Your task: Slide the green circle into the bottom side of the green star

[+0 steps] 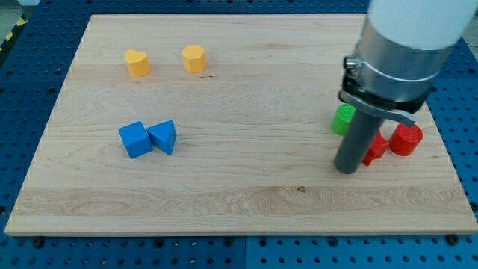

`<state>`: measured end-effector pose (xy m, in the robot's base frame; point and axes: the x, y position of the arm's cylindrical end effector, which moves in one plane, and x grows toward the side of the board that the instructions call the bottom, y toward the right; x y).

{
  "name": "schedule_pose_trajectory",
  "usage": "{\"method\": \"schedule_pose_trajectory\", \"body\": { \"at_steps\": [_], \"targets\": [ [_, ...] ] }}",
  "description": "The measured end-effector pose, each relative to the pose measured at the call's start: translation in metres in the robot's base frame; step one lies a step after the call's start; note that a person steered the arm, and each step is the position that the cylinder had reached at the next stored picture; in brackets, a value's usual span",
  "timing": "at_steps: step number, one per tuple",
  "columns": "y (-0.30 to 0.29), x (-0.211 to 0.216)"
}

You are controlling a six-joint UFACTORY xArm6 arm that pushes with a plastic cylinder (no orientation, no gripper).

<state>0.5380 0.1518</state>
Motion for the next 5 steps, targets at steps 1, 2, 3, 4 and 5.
{"method": "schedule_pose_trajectory", "body": {
  "at_steps": [1,2,3,4,5],
  "targets": [
    [0.019,-0.017],
    [0.035,-0.031],
    [0.007,-0.031],
    [-0.020,-0.038],
    [-0.021,-0.070]
  ]
}}
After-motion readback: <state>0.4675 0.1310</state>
